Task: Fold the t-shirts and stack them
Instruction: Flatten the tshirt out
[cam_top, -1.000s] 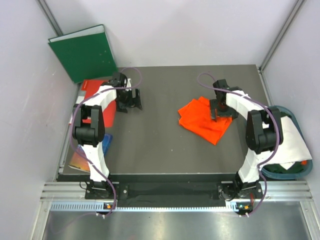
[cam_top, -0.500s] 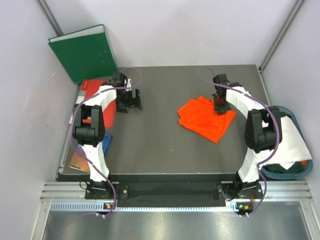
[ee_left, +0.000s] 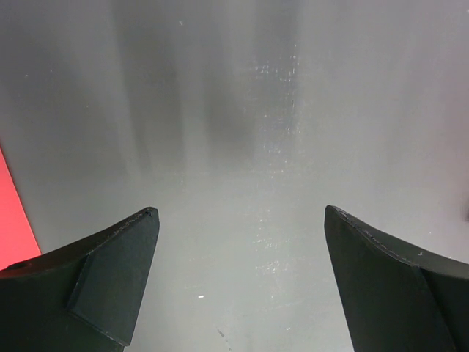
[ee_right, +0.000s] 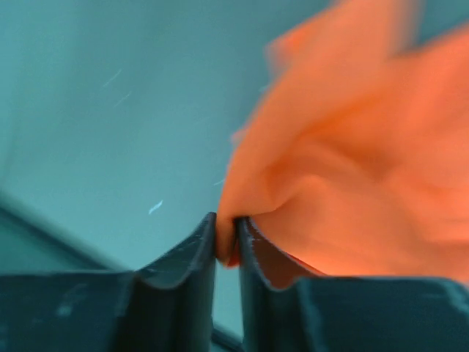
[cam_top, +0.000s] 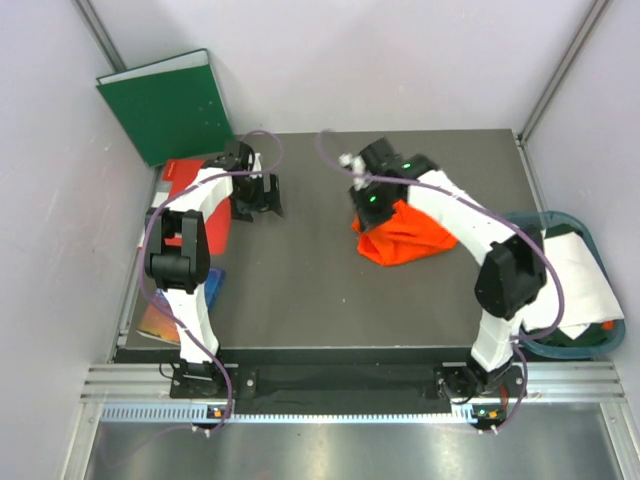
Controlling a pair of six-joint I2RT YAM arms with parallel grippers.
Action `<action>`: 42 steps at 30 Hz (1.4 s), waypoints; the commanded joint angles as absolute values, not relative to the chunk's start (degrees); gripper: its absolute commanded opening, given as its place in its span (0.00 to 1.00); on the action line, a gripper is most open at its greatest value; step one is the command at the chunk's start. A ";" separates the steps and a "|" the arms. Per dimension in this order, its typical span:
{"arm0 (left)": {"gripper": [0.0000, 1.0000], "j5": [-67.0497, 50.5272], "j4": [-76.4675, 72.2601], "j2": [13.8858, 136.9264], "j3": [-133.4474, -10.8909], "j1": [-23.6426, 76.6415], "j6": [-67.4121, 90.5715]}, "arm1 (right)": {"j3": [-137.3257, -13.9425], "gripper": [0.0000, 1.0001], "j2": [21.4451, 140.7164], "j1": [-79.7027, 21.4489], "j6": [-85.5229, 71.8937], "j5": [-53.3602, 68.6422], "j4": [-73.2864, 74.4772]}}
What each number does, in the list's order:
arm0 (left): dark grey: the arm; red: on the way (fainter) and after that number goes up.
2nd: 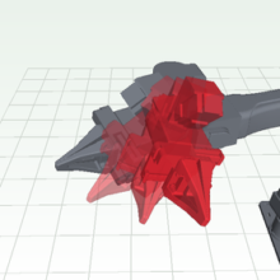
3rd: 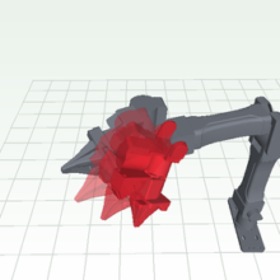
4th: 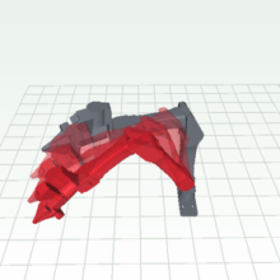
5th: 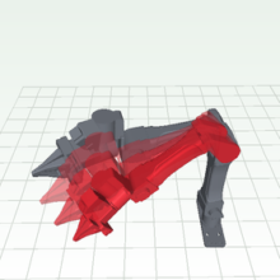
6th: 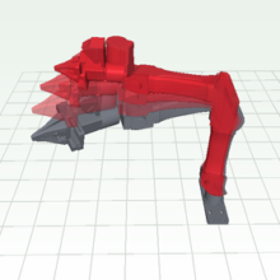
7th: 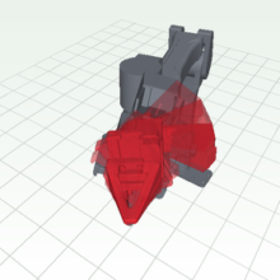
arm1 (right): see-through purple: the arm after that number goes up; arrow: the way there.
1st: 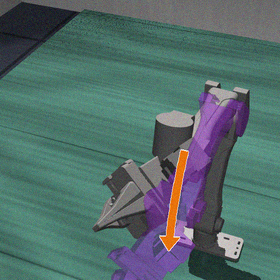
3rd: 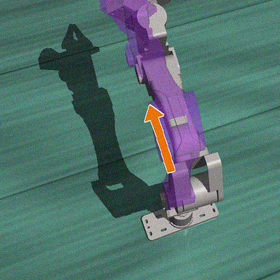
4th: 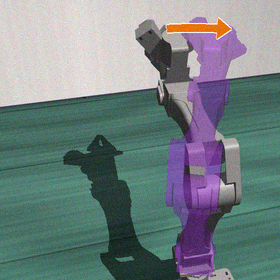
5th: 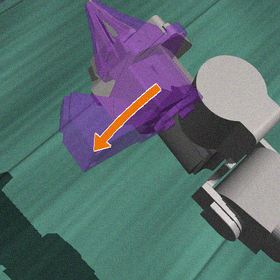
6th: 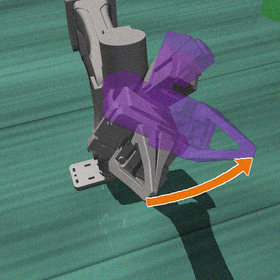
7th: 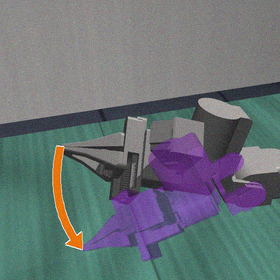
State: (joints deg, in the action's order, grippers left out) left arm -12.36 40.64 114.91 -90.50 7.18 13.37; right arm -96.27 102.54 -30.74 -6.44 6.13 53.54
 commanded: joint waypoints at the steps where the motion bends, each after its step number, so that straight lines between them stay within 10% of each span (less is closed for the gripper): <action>1: 0.99 -11.60 41.04 115.31 -92.64 7.38 12.83 | -98.96 0.22 105.82 -37.26 -2.20 21.32 64.59; 9: 0.99 -11.86 41.40 116.19 -93.34 7.38 12.92 | -92.47 0.73 94.94 -36.66 -7.03 13.64 59.95; 19: 0.99 -12.74 41.84 116.28 -93.96 7.82 12.92 | -84.82 0.71 101.33 -20.14 -9.23 -6.76 50.81; 42: 0.99 -11.78 42.36 115.05 -94.22 8.26 12.39 | -91.32 0.69 116.89 -11.25 -4.48 -9.23 36.83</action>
